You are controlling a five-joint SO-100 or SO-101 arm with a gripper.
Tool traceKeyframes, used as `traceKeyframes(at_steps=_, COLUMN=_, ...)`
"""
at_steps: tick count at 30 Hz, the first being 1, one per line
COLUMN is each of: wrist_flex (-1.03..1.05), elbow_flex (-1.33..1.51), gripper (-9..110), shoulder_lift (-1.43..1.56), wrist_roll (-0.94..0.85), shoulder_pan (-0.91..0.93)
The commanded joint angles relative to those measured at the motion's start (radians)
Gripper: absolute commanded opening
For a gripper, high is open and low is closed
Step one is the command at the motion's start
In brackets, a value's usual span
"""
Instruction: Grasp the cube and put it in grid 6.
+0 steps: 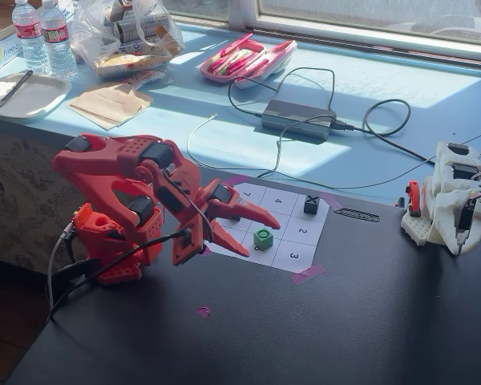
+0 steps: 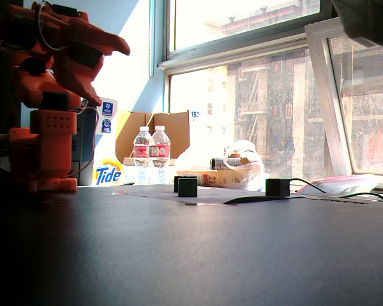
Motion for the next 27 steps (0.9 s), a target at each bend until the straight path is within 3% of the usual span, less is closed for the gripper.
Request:
traceKeyframes(at_steps=1, wrist_flex=0.121, elbow_flex=0.198, gripper=10, shoulder_lift=0.242, wrist_roll=-0.006, shoulder_pan=0.021)
traceKeyframes(at_steps=3, wrist_flex=0.167, elbow_flex=0.270, gripper=0, shoulder_lift=0.314, wrist_roll=-0.012, shoulder_pan=0.023)
traceKeyframes(at_steps=11, wrist_flex=0.293, elbow_flex=0.379, gripper=0, shoulder_lift=0.365, wrist_roll=-0.015, shoulder_pan=0.009)
traceKeyframes(at_steps=27, wrist_flex=0.285, elbow_flex=0.410, gripper=0, shoulder_lift=0.365, wrist_roll=-0.003, shoulder_pan=0.028)
